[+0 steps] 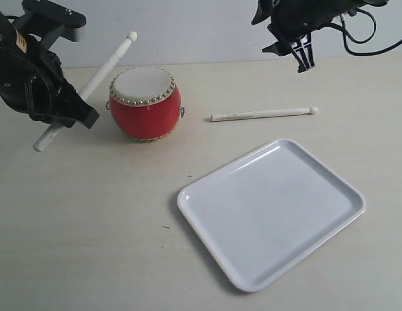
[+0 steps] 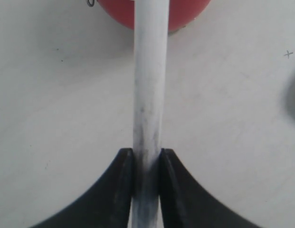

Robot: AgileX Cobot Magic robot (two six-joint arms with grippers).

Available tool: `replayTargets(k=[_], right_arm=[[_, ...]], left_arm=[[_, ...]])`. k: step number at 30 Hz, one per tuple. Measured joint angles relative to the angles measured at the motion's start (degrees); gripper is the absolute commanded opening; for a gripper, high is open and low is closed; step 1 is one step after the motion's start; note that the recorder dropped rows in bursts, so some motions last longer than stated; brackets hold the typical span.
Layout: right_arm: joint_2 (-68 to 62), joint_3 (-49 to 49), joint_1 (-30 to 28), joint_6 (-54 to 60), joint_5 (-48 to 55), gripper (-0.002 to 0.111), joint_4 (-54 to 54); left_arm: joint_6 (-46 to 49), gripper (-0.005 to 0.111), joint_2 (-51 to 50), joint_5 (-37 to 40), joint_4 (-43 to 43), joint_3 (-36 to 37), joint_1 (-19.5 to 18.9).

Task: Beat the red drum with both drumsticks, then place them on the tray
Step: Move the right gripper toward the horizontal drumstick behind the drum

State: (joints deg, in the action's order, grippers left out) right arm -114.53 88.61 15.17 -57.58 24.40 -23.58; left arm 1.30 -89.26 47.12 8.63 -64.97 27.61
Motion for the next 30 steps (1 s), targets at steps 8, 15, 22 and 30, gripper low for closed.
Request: replayTargets(k=[8,15,22,30], right_arm=[[-0.8,0.0,0.0,-10.2,7.1,0.051,-0.3],[-1.5,0.0,0.0,-11.4,8.4,0.051,3.6],[-1.5,0.0,0.0,-16.4,12.0,0.051,5.0],[-1.6,0.0,2.7,-34.6,15.5,0.051,15.5]], left_arm=[[0.0,0.0,0.0,-0.3,0.1,0.0,0.0],[0.0,0.0,0.0,-0.4,0.1,0.0,0.0],[0.0,0.0,0.0,-0.4,0.1,0.0,0.0],[0.0,0.0,0.0,-0.4,0.1,0.0,0.0]])
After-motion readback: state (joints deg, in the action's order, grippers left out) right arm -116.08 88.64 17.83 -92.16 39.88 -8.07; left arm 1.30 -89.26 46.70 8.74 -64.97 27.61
